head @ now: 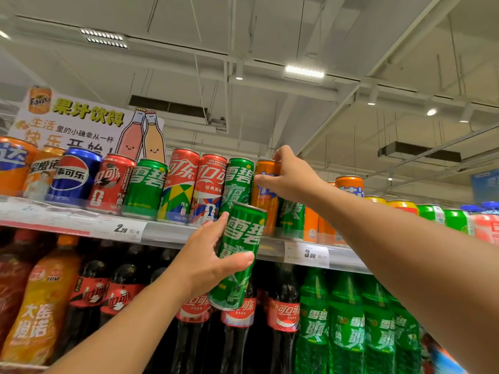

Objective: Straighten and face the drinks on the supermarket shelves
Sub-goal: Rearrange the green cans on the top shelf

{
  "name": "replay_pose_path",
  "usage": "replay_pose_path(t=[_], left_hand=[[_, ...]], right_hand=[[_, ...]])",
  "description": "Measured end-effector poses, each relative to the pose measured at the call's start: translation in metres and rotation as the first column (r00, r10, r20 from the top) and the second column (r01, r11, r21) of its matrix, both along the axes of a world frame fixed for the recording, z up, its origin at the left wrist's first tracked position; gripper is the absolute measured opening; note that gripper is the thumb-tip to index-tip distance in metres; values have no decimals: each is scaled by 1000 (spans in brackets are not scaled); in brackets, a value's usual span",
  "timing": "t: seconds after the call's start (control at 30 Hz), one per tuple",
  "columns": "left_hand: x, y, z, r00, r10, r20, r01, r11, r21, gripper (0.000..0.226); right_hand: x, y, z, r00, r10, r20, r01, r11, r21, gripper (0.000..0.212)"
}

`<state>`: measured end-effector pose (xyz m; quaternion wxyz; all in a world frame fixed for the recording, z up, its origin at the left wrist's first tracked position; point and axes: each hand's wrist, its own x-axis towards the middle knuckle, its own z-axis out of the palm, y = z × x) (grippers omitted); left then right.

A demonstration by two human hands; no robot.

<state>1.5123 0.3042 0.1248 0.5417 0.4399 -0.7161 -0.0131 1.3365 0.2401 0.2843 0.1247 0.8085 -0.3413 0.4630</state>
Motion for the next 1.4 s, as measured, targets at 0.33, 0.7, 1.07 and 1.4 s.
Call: replay_pose_path(t=[0.33, 0.7, 1.07, 1.4], left_hand=[[-2, 2, 1, 1000, 20, 15, -21, 1000, 16, 101], [-2, -1, 1, 1000, 10, -5, -10, 1000, 4, 95], [-5, -4, -3, 976, 186, 116, -183, 982, -37, 96], [-4, -4, -3, 971, 198, 130, -194, 980, -43, 96]], right_hand=[[0, 6, -14, 984, 97, 148, -108, 991, 72, 51], [-31, 38, 1, 902, 342, 264, -316, 939, -137, 51], [-115, 36, 22, 970, 138, 202, -135, 990, -28, 42], [-110, 0, 8, 991, -7, 135, 0, 998, 57, 42]])
